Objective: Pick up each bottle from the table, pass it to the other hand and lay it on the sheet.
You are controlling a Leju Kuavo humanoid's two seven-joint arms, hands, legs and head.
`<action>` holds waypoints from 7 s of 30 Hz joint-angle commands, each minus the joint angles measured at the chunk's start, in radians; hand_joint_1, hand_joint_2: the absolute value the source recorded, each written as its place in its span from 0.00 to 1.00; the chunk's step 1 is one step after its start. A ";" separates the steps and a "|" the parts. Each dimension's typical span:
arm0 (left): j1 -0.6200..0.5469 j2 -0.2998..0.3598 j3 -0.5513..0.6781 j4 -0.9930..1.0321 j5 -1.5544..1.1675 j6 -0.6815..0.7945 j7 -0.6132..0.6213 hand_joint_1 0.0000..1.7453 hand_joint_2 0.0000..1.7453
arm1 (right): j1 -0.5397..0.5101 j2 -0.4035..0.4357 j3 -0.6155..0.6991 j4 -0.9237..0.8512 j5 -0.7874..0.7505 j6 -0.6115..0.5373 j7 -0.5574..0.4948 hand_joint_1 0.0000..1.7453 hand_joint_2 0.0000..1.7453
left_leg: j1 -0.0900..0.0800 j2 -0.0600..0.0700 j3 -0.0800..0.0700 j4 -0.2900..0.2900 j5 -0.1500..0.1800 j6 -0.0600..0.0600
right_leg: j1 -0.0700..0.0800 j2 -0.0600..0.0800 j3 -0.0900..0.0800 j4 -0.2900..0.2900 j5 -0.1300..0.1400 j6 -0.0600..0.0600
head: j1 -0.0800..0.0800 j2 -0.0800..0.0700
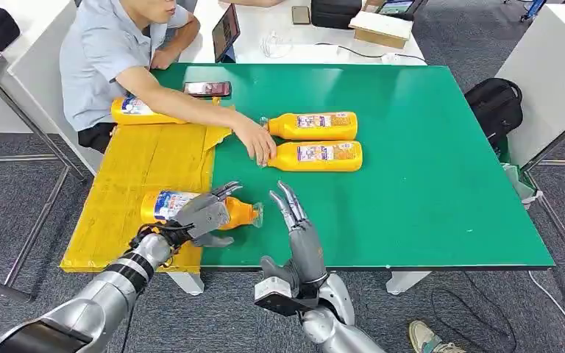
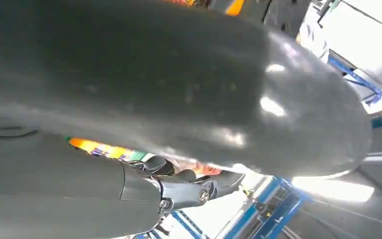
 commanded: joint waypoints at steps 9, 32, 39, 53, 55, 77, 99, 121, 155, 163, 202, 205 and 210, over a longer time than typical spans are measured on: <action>0.178 -0.131 0.262 -0.412 0.412 0.097 -0.040 0.00 1.00 | 0.063 0.063 -0.216 -0.105 0.239 -0.002 0.000 0.00 0.00 | 0.000 0.000 0.001 0.000 -0.001 -0.001 | 0.000 -0.001 0.001 0.000 -0.001 -0.001 | 0.000 0.000; 0.563 -0.091 0.286 -0.943 0.518 0.310 -0.101 0.00 1.00 | 0.114 0.068 -0.582 -0.004 0.684 -0.002 0.057 0.00 1.00 | 0.000 -0.001 0.000 -0.001 -0.003 -0.002 | 0.001 0.000 0.000 -0.001 -0.002 -0.002 | 0.000 0.000; 0.611 -0.102 0.311 -1.042 0.484 0.364 -0.137 0.00 1.00 | 0.080 -0.106 -0.447 0.087 0.830 -0.002 0.432 0.00 1.00 | 0.001 0.000 0.003 -0.001 -0.005 -0.002 | 0.001 0.000 0.003 -0.003 -0.003 -0.002 | 0.000 0.000; 0.623 -0.099 0.295 -1.030 0.450 0.348 -0.138 0.00 1.00 | -0.001 -0.191 -0.401 0.168 0.928 0.048 0.621 0.00 1.00 | 0.000 -0.002 -0.001 -0.001 -0.004 -0.002 | 0.000 -0.001 0.000 -0.001 -0.002 -0.001 | 0.000 0.000; 0.620 -0.101 0.299 -1.023 0.451 0.344 -0.134 0.00 1.00 | -0.011 -0.202 -0.401 0.181 0.943 0.060 0.637 0.00 1.00 | 0.000 -0.002 0.000 -0.001 -0.004 -0.002 | 0.001 -0.001 0.000 -0.001 -0.003 -0.002 | 0.000 0.000; 0.504 -0.100 0.263 -0.868 0.500 0.283 -0.116 0.00 1.00 | -0.211 -0.202 -0.391 0.537 0.713 0.075 0.364 0.00 1.00 | 0.000 -0.002 -0.001 -0.001 -0.002 -0.001 | 0.000 -0.001 -0.001 -0.001 -0.001 -0.002 | 0.000 0.000; 0.544 -0.089 0.279 -0.892 0.522 0.272 -0.108 0.00 1.00 | -0.260 -0.213 -0.290 0.632 0.833 0.225 0.575 1.00 1.00 | 0.000 -0.004 0.004 -0.001 -0.002 -0.001 | 0.001 -0.003 0.005 -0.003 -0.002 -0.002 | 0.000 0.000; 0.542 -0.094 0.237 -0.833 0.554 0.246 -0.133 0.00 1.00 | -0.125 -0.087 -0.615 0.284 0.067 0.327 0.041 1.00 1.00 | 0.000 -0.002 0.012 -0.003 -0.004 -0.001 | 0.001 -0.001 0.009 -0.006 -0.002 -0.001 | 0.000 0.000; 0.500 -0.123 -0.022 -0.770 0.559 0.075 -0.005 0.00 1.00 | -0.038 0.003 0.169 0.050 -0.137 0.136 0.000 0.99 1.00 | 0.002 0.002 0.001 0.000 -0.005 0.000 | 0.003 0.001 0.001 -0.002 -0.002 -0.002 | 0.000 0.000; 0.520 -0.117 -0.028 -0.858 0.647 0.044 -0.035 0.00 1.00 | -0.042 0.000 0.257 0.084 -0.174 0.122 0.000 0.98 1.00 | 0.002 0.001 0.002 0.000 -0.005 -0.001 | 0.003 -0.001 0.002 -0.003 -0.003 -0.002 | 0.000 0.000; 0.462 -0.140 0.061 -0.763 0.941 0.055 0.116 0.00 1.00 | -0.003 0.005 0.224 0.262 -0.038 -0.002 0.000 0.90 1.00 | 0.002 -0.003 0.002 -0.001 -0.004 -0.001 | 0.003 -0.007 0.001 -0.003 -0.004 -0.003 | 0.000 0.000; 0.457 -0.141 0.077 -0.774 0.960 0.062 0.114 0.00 1.00 | 0.003 0.007 0.219 0.256 -0.042 -0.002 0.000 0.89 1.00 | 0.003 -0.004 0.005 -0.001 -0.006 -0.002 | 0.004 -0.009 0.005 -0.003 -0.006 -0.004 | 0.000 0.000; 0.467 -0.163 0.110 -0.799 0.985 0.110 0.093 0.00 1.00 | -0.001 0.010 0.236 0.269 -0.094 -0.002 0.000 0.89 1.00 | 0.003 -0.003 0.005 -0.001 -0.006 -0.002 | 0.004 -0.008 0.004 -0.003 -0.006 -0.004 | 0.000 0.000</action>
